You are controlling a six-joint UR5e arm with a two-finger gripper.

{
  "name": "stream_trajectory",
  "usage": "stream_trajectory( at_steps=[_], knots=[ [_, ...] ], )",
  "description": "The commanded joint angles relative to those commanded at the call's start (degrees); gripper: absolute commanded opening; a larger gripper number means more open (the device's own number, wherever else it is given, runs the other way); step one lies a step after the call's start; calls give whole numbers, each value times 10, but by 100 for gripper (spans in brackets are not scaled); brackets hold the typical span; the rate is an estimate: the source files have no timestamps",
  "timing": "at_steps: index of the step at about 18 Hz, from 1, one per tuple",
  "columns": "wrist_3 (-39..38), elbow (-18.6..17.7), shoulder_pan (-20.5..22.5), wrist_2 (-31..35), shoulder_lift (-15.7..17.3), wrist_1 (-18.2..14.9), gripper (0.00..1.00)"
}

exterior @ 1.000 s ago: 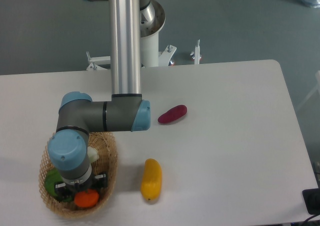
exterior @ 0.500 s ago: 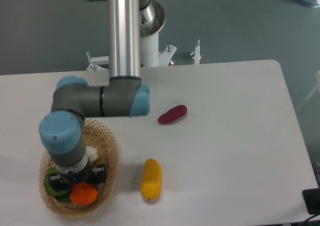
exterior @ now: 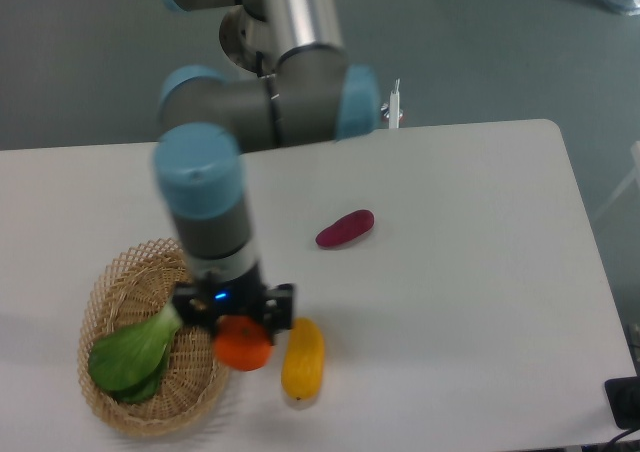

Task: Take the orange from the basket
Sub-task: 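Lift the held orange out of the basket and carry it upward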

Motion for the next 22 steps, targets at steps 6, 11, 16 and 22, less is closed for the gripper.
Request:
stream_trajectory(
  at_steps=[6, 11, 16, 22],
  knots=[
    [215, -2, 124, -47, 18, -20, 69],
    [298, 4, 157, -55, 20, -28, 69],
    [312, 2, 165, -53, 30, -63, 69],
    [312, -2, 165, -50, 29, -62, 69]
  ],
)
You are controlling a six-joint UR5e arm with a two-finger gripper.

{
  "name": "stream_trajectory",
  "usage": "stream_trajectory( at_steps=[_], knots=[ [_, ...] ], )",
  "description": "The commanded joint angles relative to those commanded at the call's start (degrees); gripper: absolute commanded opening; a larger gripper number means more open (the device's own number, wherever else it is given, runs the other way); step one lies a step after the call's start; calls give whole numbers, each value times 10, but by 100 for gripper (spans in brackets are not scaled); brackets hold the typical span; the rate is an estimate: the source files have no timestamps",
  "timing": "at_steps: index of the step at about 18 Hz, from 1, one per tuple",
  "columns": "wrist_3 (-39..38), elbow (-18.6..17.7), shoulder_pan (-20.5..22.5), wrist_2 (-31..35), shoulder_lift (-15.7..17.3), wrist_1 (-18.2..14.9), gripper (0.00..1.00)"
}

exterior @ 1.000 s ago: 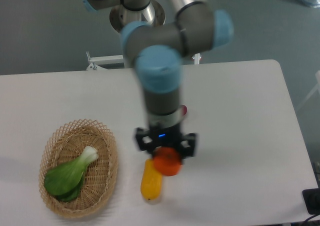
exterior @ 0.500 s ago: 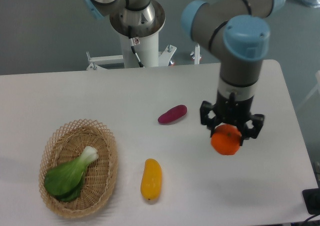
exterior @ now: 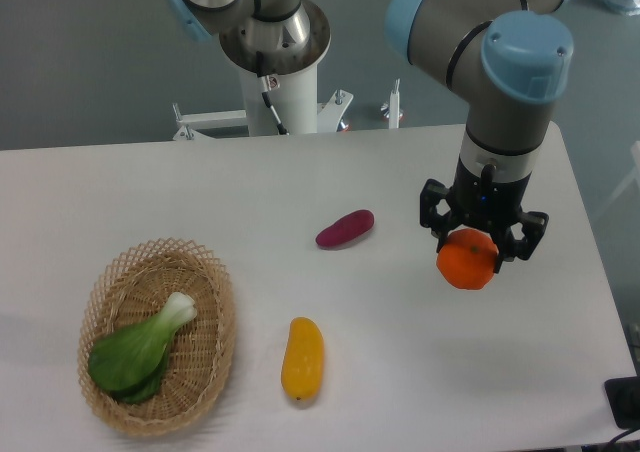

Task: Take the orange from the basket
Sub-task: 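Lift the held orange out of the basket and carry it upward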

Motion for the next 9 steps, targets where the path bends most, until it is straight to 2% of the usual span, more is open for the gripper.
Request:
stream_trajectory(
  at_steps=[9],
  knots=[
    [0, -5, 0, 1, -2, 4, 69]
  ],
)
